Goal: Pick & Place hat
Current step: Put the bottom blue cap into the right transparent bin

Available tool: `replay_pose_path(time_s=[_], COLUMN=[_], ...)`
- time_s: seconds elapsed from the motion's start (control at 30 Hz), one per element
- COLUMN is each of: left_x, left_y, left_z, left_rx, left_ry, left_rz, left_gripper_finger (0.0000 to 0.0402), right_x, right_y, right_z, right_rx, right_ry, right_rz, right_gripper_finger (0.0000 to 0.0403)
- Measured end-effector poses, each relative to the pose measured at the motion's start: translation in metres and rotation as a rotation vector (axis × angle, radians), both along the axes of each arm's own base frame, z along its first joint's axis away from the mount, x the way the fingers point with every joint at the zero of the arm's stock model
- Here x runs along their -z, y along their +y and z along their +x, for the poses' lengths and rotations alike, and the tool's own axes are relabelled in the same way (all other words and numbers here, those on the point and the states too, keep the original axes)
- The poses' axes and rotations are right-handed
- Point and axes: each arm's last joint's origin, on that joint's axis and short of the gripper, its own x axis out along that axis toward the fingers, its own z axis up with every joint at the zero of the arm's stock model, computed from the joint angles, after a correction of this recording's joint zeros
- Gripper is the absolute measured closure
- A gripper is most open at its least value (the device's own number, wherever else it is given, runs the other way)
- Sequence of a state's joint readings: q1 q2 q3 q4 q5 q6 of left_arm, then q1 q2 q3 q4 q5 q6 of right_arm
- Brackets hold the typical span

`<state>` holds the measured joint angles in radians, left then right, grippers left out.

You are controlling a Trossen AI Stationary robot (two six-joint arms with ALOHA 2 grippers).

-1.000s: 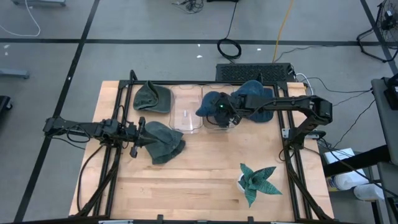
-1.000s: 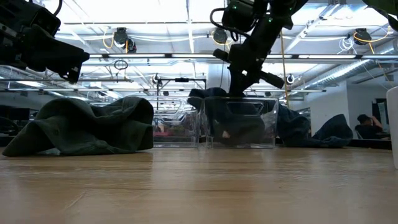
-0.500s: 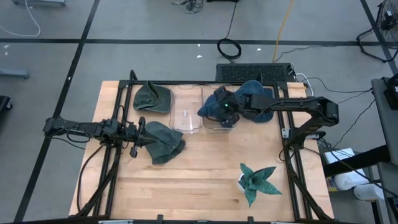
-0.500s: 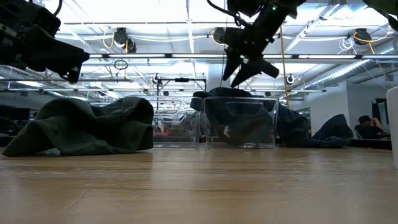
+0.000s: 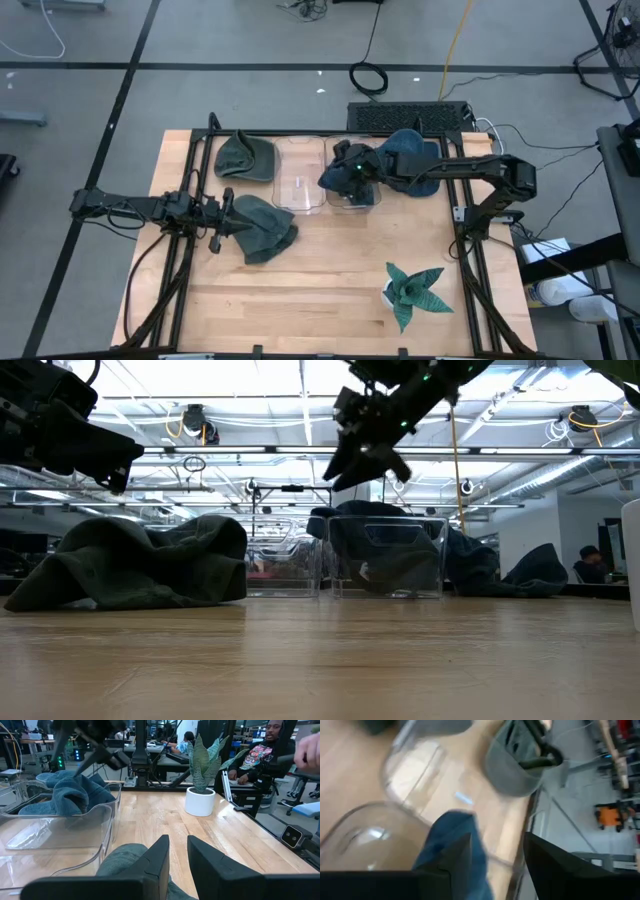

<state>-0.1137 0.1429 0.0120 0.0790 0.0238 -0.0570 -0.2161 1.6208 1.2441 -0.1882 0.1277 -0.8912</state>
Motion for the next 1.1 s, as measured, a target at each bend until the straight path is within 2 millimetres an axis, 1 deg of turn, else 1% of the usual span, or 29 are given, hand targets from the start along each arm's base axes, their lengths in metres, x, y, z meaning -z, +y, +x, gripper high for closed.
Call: replay_pose_path(time_s=[0.17,0.33,0.6,0.8,1.1], left_x=[0.0,0.0,0.0,0.0,0.0], left_y=[0.0,0.0,0.0,0.0,0.0], left_z=[0.0,0.0,0.0,0.0,0.0], left_rx=[0.0,0.0,0.0,0.0,0.0], left_ry=[0.0,0.0,0.0,0.0,0.0], left_rz=[0.0,0.0,0.0,0.0,0.0], left_gripper_finger=[0.0325,0.0325,0.0325,0.0325,0.0325], right_x=[0.02,0.029,0.046,0.047,0.049], right_y=[-0.002,-0.005,-0.015,-0.018,-0.017], right_z=[0.01,0.013,0.006,0.003,0.0], right_rx=[-0.007,0.0,0.001,0.014,-0.012], right_ry=[0.044,0.067,0.221,0.26,0.316], right_rz=[0.0,0.005,0.006,-0.047,-0.063], right_gripper_finger=[0.024,0.0244,0.0254,0.026,0.0272])
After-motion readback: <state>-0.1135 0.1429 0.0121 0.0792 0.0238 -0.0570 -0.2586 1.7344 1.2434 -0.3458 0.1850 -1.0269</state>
